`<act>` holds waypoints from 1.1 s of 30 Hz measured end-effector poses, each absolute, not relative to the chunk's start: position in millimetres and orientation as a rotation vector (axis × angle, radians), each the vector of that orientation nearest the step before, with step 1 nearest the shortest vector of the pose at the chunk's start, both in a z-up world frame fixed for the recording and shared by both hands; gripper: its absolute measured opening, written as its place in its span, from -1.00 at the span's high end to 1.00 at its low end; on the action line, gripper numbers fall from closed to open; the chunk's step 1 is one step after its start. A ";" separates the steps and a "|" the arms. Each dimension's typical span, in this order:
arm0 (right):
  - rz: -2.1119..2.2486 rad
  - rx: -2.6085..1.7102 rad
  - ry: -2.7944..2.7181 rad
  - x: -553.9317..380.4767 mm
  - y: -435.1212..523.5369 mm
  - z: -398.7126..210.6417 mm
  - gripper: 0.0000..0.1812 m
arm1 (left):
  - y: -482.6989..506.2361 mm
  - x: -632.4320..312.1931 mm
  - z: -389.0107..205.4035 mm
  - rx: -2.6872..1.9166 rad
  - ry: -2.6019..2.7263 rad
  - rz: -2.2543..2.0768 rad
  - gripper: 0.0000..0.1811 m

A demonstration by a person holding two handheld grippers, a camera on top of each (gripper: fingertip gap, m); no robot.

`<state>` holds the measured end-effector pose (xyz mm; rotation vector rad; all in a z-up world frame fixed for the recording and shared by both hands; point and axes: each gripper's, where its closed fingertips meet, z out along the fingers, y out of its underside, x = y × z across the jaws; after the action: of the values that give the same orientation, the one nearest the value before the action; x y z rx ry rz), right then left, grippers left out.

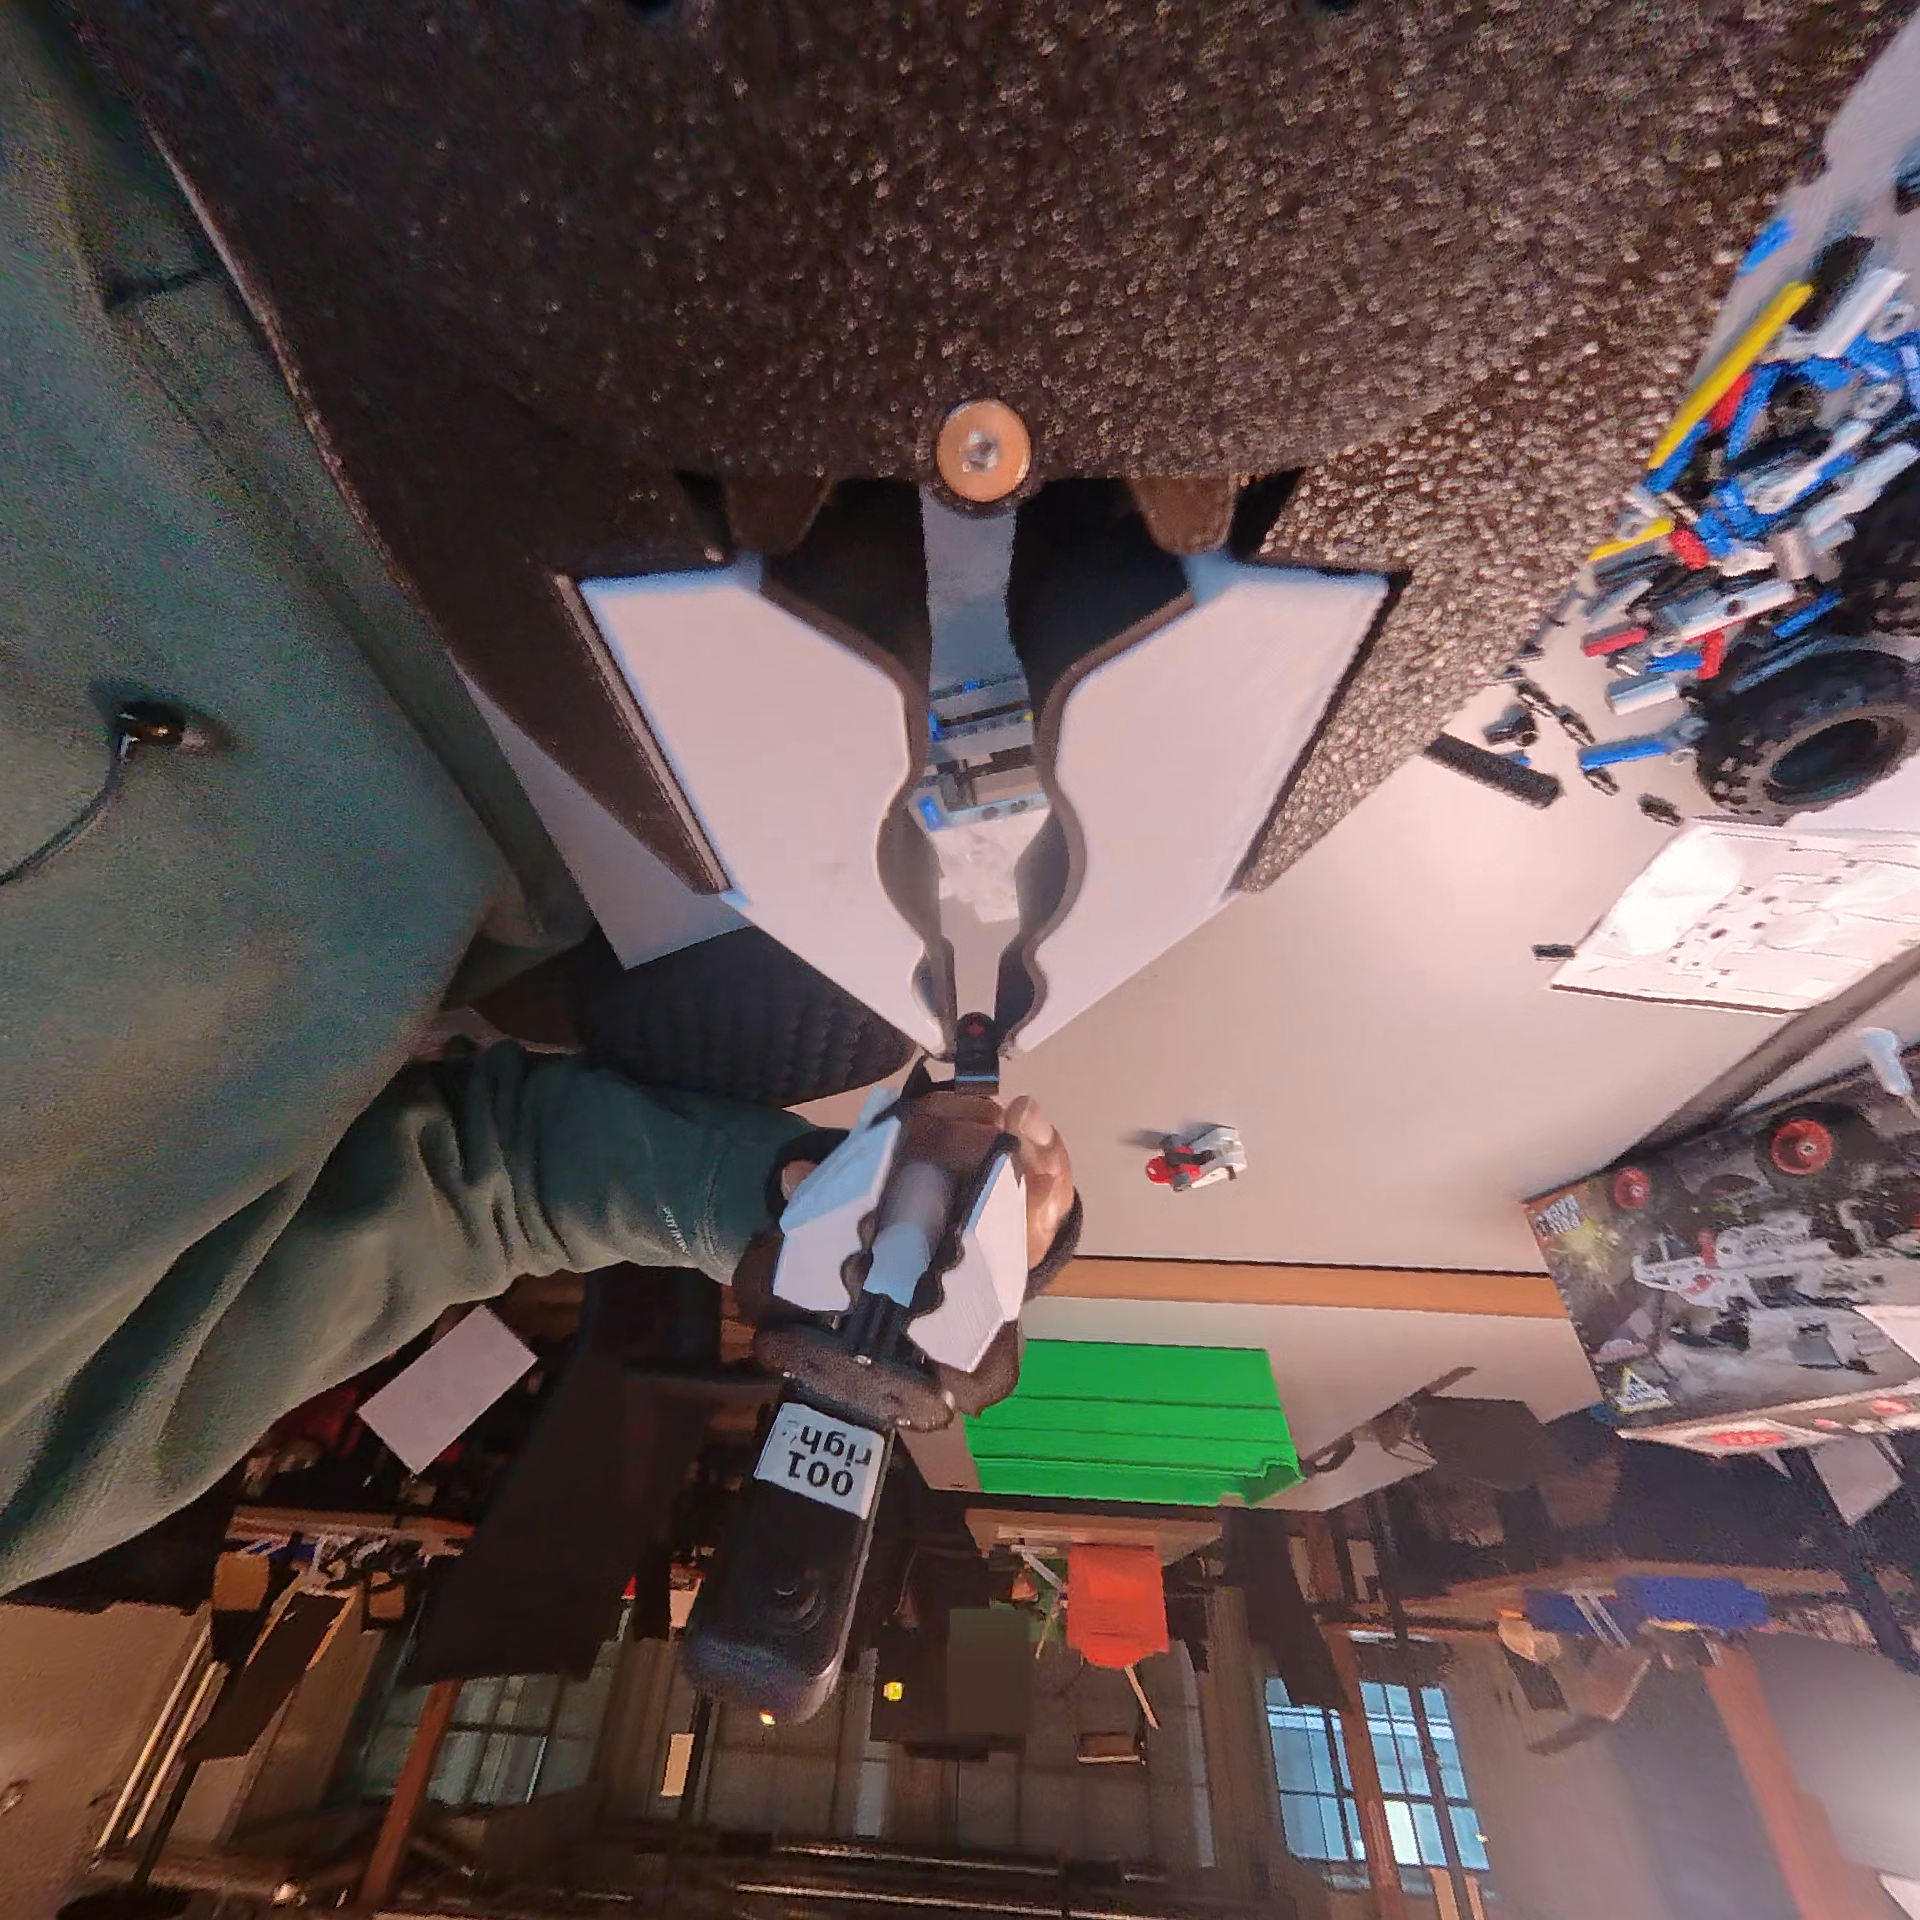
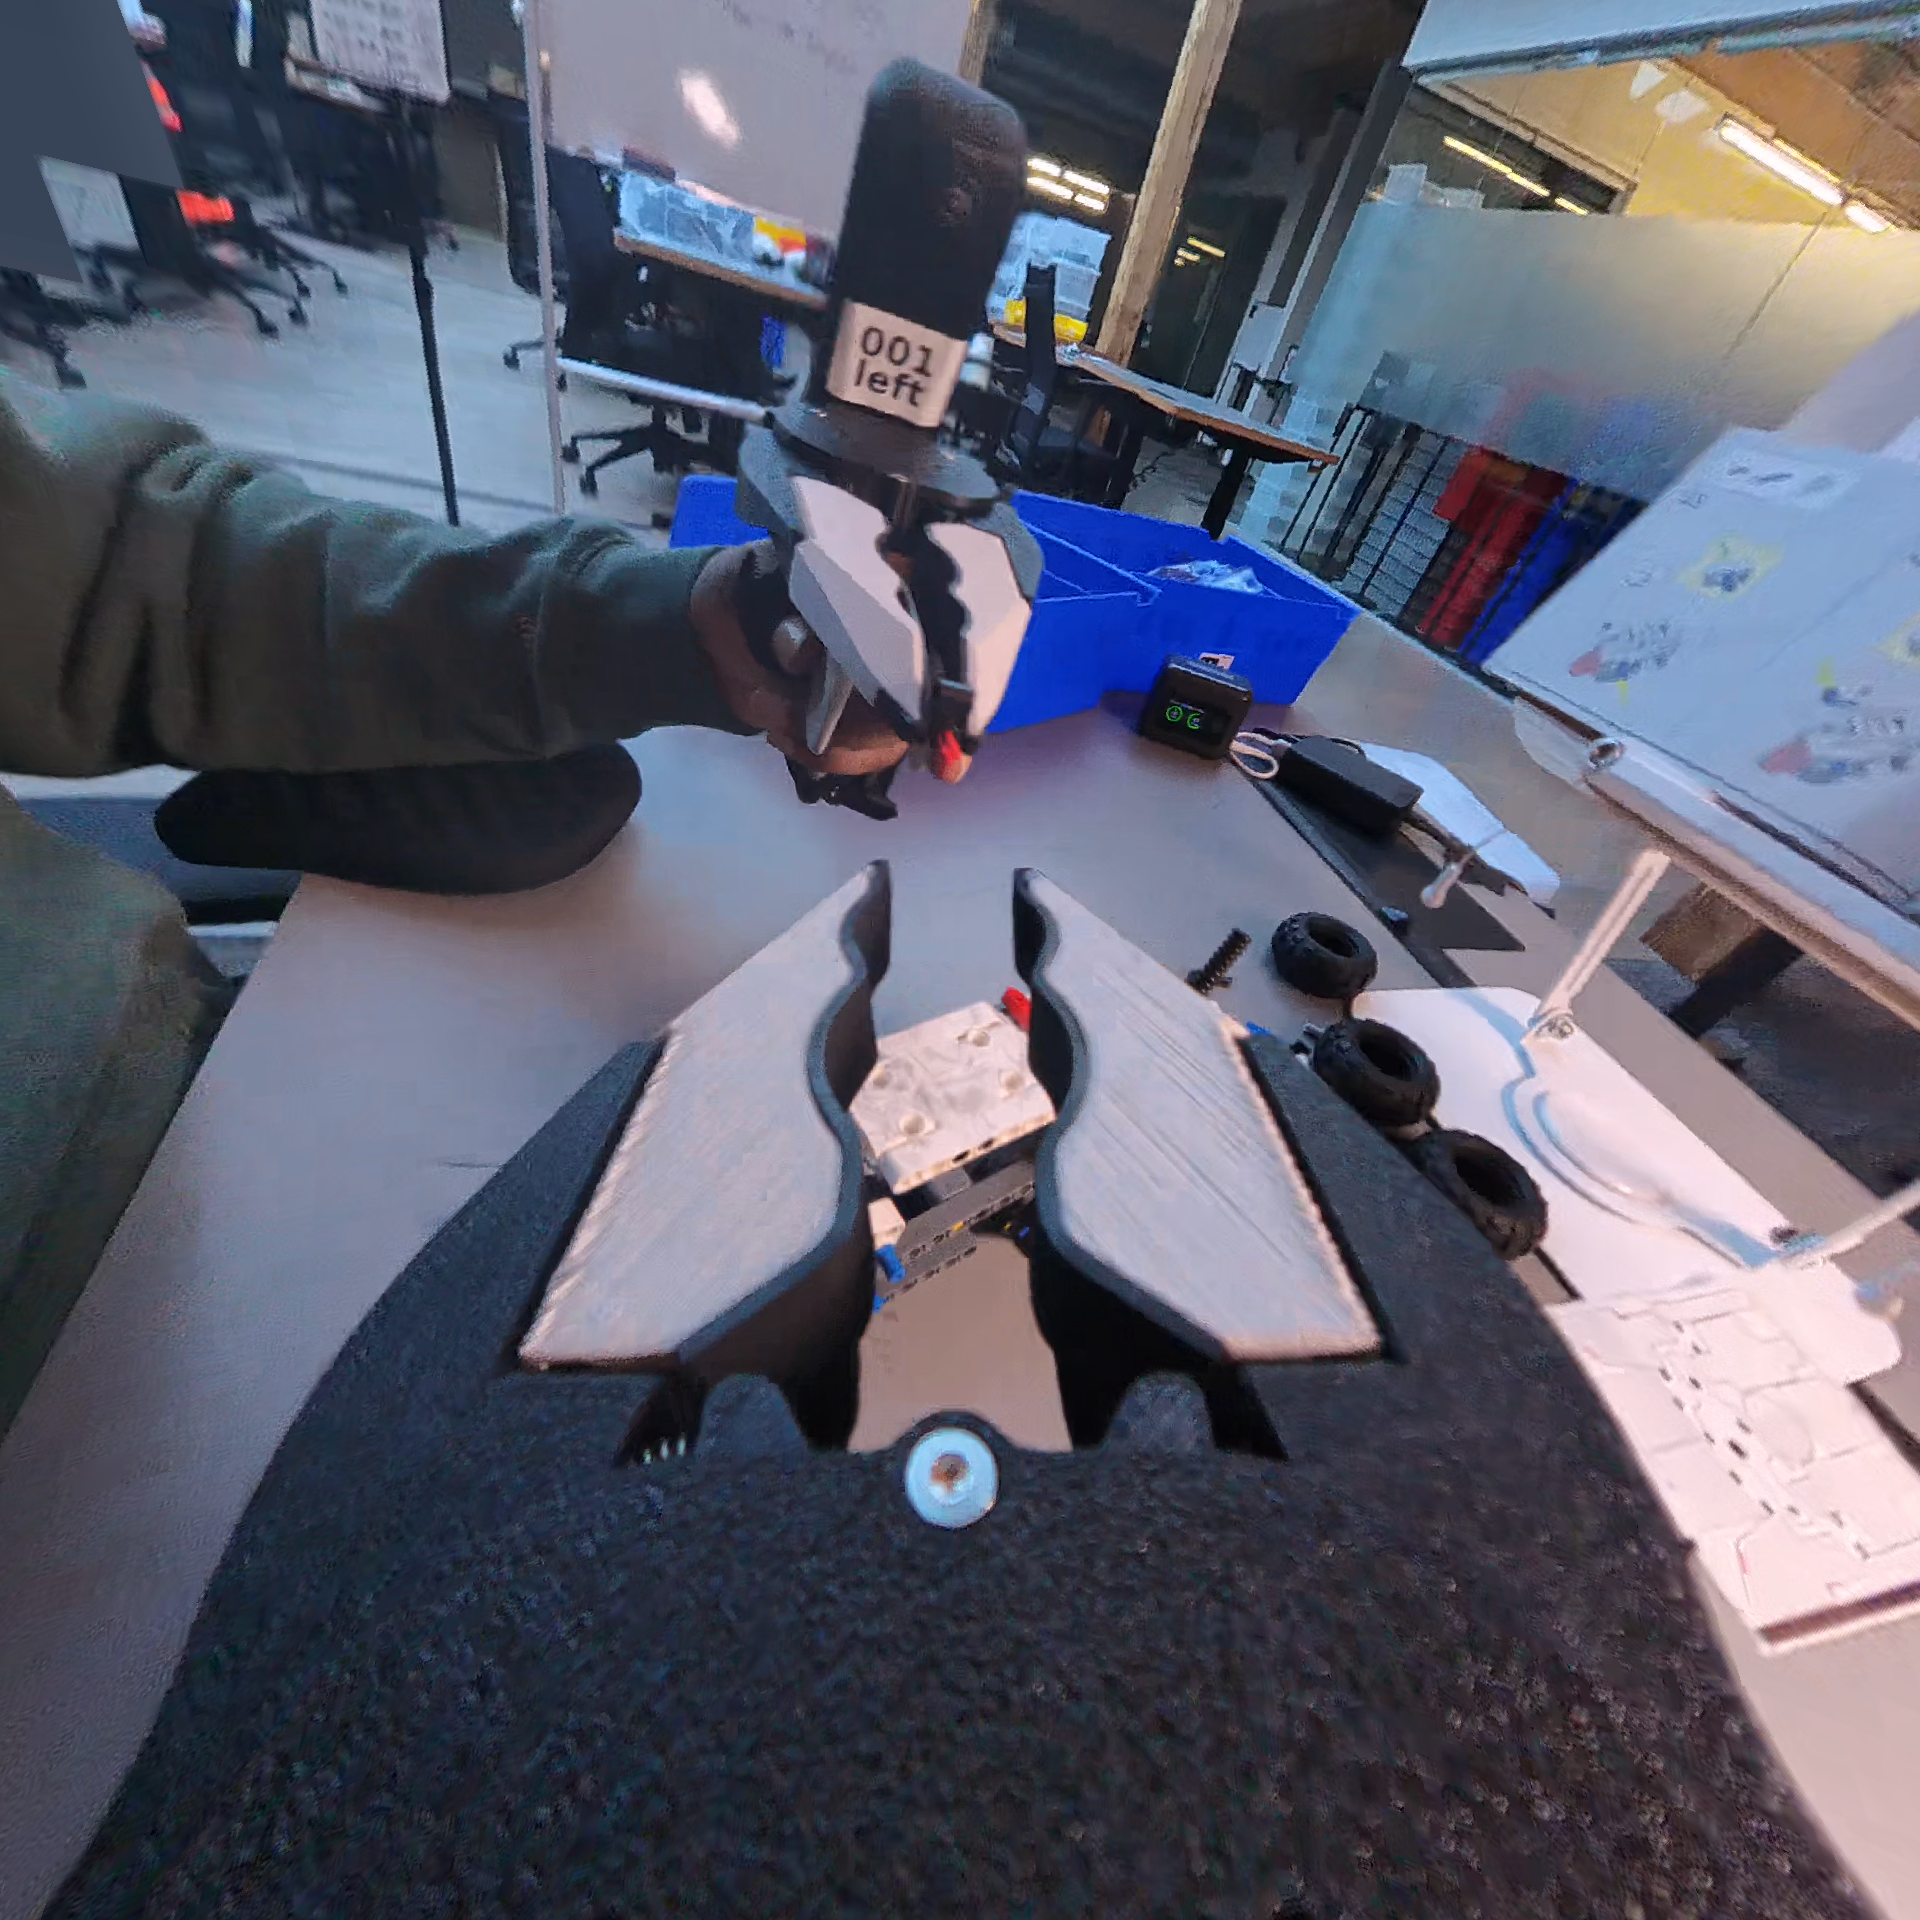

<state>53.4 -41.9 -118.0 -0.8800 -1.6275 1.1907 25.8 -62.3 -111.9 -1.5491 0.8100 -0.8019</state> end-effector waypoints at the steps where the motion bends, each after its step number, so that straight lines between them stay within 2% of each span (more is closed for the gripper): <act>1: 1.139 -0.836 -1.663 47.6 -50.4 -118.1 0.69 | -62.8 28.1 -115.9 -1.561 0.801 -0.833 0.93; 4: 1.021 -0.715 -1.740 35.5 -71.4 -118.4 0.69 | -67.7 35.2 -125.7 -1.585 0.806 -0.897 0.93; 7: 0.934 -0.692 -1.754 29.8 -70.7 -121.6 0.88 | -70.8 35.7 -126.3 -1.585 0.799 -0.942 0.93; 10: 0.916 -0.683 -1.755 30.8 -71.0 -123.7 0.93 | -73.0 37.5 -126.1 -1.587 0.802 -0.985 0.93; 23: 0.852 -0.612 -1.771 37.1 -78.1 -126.1 0.98 | -79.2 46.0 -125.9 -1.605 0.673 -1.325 0.93; 33: 1.076 -0.776 -1.834 50.5 -75.5 -130.7 0.99 | -77.3 57.1 -131.2 -1.662 0.720 -1.226 0.94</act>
<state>50.5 -75.5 -130.7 -0.7764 -1.8345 1.0757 57.1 -77.3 -131.2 -1.6619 0.7199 -1.2257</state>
